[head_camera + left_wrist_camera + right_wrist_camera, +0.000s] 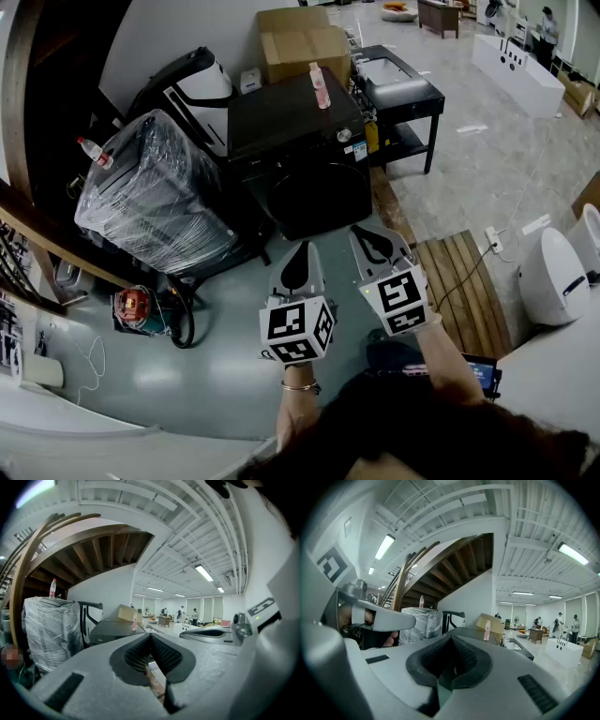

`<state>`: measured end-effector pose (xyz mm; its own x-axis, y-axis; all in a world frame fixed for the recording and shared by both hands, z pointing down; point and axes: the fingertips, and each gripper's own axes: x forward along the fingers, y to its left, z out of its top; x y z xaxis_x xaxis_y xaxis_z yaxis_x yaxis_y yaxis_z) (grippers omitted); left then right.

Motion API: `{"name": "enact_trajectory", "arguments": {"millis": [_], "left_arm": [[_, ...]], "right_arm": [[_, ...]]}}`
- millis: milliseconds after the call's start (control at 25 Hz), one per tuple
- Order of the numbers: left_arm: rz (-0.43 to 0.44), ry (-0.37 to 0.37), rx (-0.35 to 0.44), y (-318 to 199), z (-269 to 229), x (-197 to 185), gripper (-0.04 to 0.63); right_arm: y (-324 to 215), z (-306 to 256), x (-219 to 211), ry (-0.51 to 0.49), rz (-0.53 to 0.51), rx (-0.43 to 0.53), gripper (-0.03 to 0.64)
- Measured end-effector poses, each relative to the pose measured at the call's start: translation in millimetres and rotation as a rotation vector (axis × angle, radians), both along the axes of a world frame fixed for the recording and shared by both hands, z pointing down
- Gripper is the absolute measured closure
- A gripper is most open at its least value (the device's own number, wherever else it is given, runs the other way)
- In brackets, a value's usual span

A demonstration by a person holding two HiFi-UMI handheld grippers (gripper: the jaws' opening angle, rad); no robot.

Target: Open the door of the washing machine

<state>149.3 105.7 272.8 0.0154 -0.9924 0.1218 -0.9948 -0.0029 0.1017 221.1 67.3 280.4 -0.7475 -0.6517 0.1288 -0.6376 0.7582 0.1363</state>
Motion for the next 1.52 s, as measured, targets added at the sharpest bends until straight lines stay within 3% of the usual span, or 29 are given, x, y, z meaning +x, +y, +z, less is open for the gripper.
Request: {"name": "enact_trajectory", "arguments": {"millis": [280, 920, 1520], "left_arm": [[0.0, -0.003, -0.023, -38.4, 7.0, 8.5, 0.581], [-0.01, -0.003, -0.052, -111.6, 12.5, 24.2, 0.581], [0.066, 0.011, -0.075, -184.8, 24.5, -32.1, 0.581]], "right_arm": [[-32.0, 4.3, 4.4, 0.005, -0.028, 0.012, 0.618], [-117.3, 20.4, 24.0, -0.072, -0.008, -0.098, 0.618], [-186.0, 37.6, -28.0, -0.035, 0.077, -0.105, 0.618]]}}
